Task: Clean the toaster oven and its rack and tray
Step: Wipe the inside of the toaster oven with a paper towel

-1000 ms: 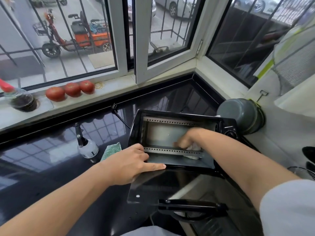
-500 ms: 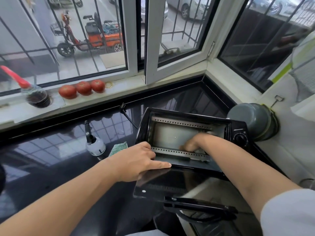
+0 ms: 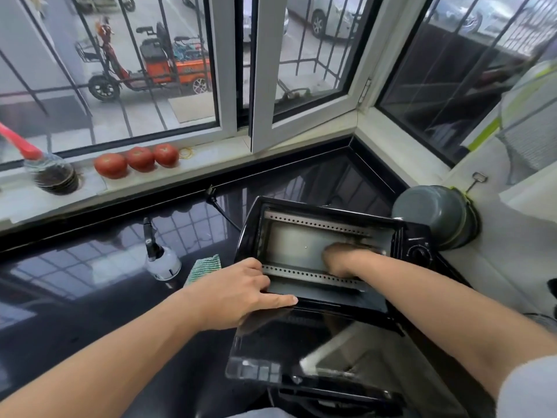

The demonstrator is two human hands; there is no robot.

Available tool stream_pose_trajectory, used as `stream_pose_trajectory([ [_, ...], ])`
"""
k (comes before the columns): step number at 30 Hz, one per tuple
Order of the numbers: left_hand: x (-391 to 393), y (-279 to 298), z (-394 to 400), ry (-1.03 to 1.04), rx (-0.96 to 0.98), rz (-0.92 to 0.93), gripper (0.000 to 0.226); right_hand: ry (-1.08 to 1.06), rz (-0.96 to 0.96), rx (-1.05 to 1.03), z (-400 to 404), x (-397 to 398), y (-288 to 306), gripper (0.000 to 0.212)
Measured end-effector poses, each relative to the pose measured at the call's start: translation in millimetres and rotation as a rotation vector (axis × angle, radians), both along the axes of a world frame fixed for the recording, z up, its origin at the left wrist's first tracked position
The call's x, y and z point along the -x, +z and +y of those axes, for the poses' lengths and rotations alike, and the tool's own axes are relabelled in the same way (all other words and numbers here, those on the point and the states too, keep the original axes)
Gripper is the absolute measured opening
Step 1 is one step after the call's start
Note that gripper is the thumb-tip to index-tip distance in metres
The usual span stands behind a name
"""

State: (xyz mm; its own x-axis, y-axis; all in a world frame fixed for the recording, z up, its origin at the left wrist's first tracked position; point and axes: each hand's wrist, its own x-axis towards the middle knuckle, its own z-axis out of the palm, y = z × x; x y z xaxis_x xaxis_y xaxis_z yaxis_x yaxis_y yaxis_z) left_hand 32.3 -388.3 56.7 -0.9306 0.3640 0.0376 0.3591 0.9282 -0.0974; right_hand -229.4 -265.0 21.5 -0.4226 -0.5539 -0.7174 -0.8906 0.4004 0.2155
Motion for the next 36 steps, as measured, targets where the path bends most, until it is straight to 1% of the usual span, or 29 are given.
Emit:
stream_pose_trajectory([
  [3, 3, -1, -3, -0.017, -0.026, 0.007, 0.072, 0.078, 0.078, 0.326, 23, -9, 18, 0.027],
  [4, 4, -1, -3, -0.014, -0.036, 0.012, 0.067, 0.105, 0.07, 0.38, 33, -12, 26, 0.028],
  [5, 5, 0, -3, -0.011, -0.053, 0.022, 0.062, 0.13, 0.053, 0.356, 43, -18, 37, 0.028],
  [6, 6, 1, -4, -0.011, -0.076, 0.033, 0.06, 0.169, 0.029, 0.263, 52, -23, 45, 0.028],
  [8, 9, 2, -5, -0.02, -0.111, 0.042, 0.06, 0.26, -0.004, -0.017, 67, -33, 57, 0.031],
  [10, 9, 3, -6, -0.022, -0.132, 0.044, 0.06, 0.339, 0.022, -0.277, 70, -36, 72, 0.031],
  [11, 9, 3, -6, -0.022, -0.144, 0.047, 0.06, 0.323, 0.008, -0.365, 65, -39, 80, 0.029],
  [13, 9, 2, -8, -0.03, -0.157, 0.05, 0.06, 0.369, -0.015, -0.49, 52, -39, 84, 0.032],
  [17, 7, -1, -6, -0.022, -0.154, 0.034, 0.061, 0.503, 0.103, -0.594, 37, -45, 67, 0.039],
  [19, 6, -2, -5, -0.02, -0.169, 0.019, 0.063, 0.462, 0.122, -0.569, 38, -45, 71, 0.036],
  [21, 6, -1, -5, -0.011, -0.189, 0.008, 0.064, 0.507, 0.197, -0.496, 47, -45, 82, 0.034],
  [23, 8, 2, -7, -0.017, -0.206, 0.033, 0.063, 0.575, 0.271, -0.417, 58, -40, 79, 0.037],
  [25, 11, 4, -9, -0.029, -0.214, 0.077, 0.059, 0.556, 0.33, -0.381, 60, -36, 69, 0.043],
  [29, 10, 6, -7, -0.021, -0.223, 0.047, 0.063, 0.495, 0.301, -0.404, 52, -31, 64, 0.041],
  [32, 11, 5, -9, 0.007, -0.222, 0.004, 0.055, 0.551, 0.281, -0.367, 54, -24, 62, 0.034],
  [34, 12, 2, -9, 0.009, -0.228, -0.017, 0.057, 0.602, 0.281, -0.369, 51, -22, 68, 0.029],
  [36, 12, -1, -10, -0.002, -0.222, -0.034, 0.058, 0.717, 0.349, -0.359, 45, -23, 73, 0.021],
])
